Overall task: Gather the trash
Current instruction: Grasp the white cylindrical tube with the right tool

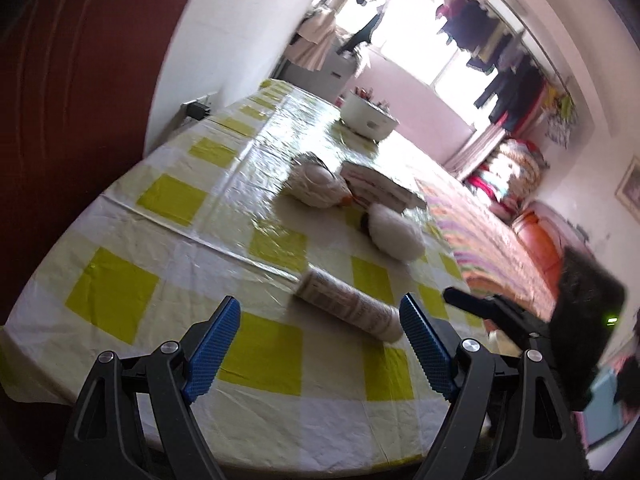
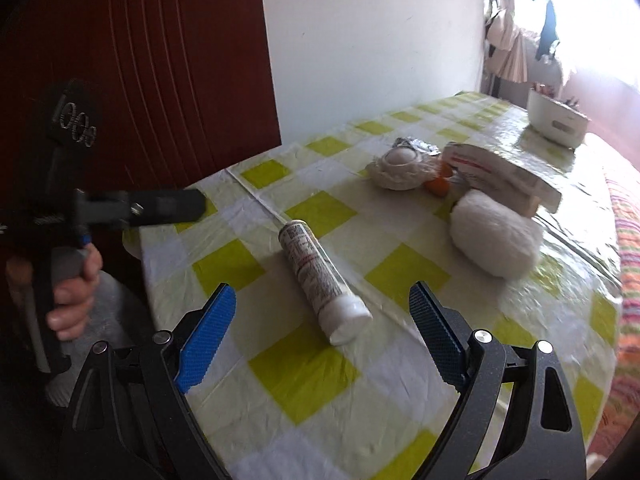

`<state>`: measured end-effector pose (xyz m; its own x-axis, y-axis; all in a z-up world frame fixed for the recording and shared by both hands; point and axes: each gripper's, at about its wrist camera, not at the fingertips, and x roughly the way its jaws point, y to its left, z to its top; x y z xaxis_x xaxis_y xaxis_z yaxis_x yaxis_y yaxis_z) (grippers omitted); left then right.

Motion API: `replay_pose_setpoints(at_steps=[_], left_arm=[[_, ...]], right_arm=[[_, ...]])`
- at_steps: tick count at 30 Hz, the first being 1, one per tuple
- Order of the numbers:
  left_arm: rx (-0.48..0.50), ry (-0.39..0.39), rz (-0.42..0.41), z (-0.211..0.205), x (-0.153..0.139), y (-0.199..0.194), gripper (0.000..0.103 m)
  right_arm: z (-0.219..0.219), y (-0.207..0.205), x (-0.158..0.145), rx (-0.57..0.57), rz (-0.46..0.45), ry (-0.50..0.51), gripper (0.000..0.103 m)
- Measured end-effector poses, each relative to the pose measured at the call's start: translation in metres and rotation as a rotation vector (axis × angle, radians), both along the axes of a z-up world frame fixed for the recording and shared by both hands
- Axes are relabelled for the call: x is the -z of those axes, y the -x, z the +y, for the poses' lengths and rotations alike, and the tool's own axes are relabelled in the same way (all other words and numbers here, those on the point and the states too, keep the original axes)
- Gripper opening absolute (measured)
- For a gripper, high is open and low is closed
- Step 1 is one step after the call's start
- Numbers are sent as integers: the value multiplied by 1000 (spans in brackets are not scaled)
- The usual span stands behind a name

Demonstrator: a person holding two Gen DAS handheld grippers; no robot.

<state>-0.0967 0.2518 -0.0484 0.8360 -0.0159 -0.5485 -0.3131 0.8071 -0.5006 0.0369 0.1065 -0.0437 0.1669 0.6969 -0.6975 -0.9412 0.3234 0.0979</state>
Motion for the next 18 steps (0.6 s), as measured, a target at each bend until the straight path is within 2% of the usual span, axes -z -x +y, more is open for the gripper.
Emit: replay_pose_setpoints(at_steps=[8, 9, 10, 12, 14, 16, 18], left_arm=[[-60, 104, -3, 24, 6, 5, 79], [-62, 103, -1, 26, 5, 5, 79], [-67, 96, 2, 27, 4, 3, 79], [-72, 81, 8, 30, 1, 1, 79], [-73, 57, 19, 35, -3, -6, 79], [-71, 29, 29, 41, -11, -16, 79], [-66, 4, 41, 46, -18, -29, 79]], right_arm=[[37, 1, 13, -78, -14, 85, 86], [41, 0, 18, -85, -16, 104, 81], [44, 0, 20, -91, -14, 112, 71], [50, -3, 26, -97, -2, 139, 57], [54, -6, 35, -105, 34, 163, 52], [55, -9, 39, -94, 39, 186, 36], [52, -12, 41, -86, 49, 186, 32]])
